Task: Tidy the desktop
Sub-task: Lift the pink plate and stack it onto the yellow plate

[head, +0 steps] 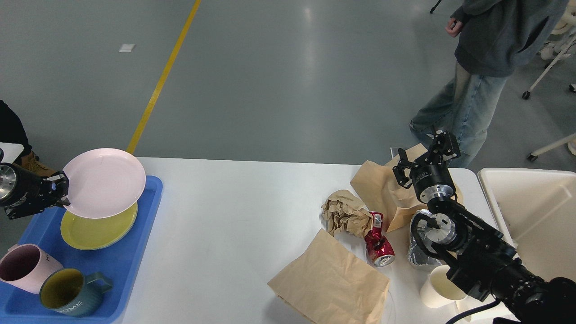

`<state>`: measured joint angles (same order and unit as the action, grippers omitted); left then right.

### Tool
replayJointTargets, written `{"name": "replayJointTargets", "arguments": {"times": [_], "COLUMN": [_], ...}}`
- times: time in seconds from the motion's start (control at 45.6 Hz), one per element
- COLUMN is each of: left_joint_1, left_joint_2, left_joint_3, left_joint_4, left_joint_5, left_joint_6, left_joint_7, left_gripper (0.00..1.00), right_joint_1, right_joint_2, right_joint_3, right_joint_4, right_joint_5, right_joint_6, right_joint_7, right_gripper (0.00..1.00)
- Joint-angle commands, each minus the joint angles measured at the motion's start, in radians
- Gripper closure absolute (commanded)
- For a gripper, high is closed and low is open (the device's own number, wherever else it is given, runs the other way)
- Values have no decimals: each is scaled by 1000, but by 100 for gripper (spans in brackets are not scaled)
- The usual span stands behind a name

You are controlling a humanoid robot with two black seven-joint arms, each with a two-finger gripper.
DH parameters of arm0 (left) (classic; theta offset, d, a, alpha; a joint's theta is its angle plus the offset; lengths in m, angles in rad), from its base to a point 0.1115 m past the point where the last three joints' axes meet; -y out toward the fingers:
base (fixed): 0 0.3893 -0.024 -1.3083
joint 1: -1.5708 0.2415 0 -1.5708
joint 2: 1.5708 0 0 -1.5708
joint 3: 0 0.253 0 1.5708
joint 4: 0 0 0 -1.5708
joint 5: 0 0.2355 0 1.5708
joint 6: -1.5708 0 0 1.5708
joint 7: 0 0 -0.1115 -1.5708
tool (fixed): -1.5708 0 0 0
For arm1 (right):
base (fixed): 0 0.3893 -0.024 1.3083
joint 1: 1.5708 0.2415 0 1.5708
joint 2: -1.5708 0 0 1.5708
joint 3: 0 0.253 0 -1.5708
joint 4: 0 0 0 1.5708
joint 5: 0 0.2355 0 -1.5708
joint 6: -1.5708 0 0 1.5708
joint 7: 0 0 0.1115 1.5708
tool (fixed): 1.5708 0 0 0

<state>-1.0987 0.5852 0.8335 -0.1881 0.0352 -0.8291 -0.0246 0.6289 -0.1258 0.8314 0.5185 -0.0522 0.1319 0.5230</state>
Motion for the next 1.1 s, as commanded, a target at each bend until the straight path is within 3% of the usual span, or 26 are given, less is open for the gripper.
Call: {"name": "replayJointTargets", "arguments": {"times": [0.0, 0.833, 1.074], "left_joint_1": [36, 123, 125], "left_joint_2": [-4, -18, -31], "left_joint_3": [-8, -10, -7], "left_joint_4": [27, 29, 27], "left_joint_5": [0, 2, 5], "left_joint_6": [10, 64, 85], "left_joint_7": [0, 0, 3], "left_gripper": [100, 100, 90], "right_joint_1": [0, 0, -1], "right_joint_2": [0, 0, 0], "right_joint_3": [0, 0, 0], "right_joint_4": [0, 0, 0], "right_joint_5": [0, 0, 0], "right_joint_6": [0, 0, 0], "right_joint_7": [0, 0, 0], "right_gripper": [0, 0, 0]}}
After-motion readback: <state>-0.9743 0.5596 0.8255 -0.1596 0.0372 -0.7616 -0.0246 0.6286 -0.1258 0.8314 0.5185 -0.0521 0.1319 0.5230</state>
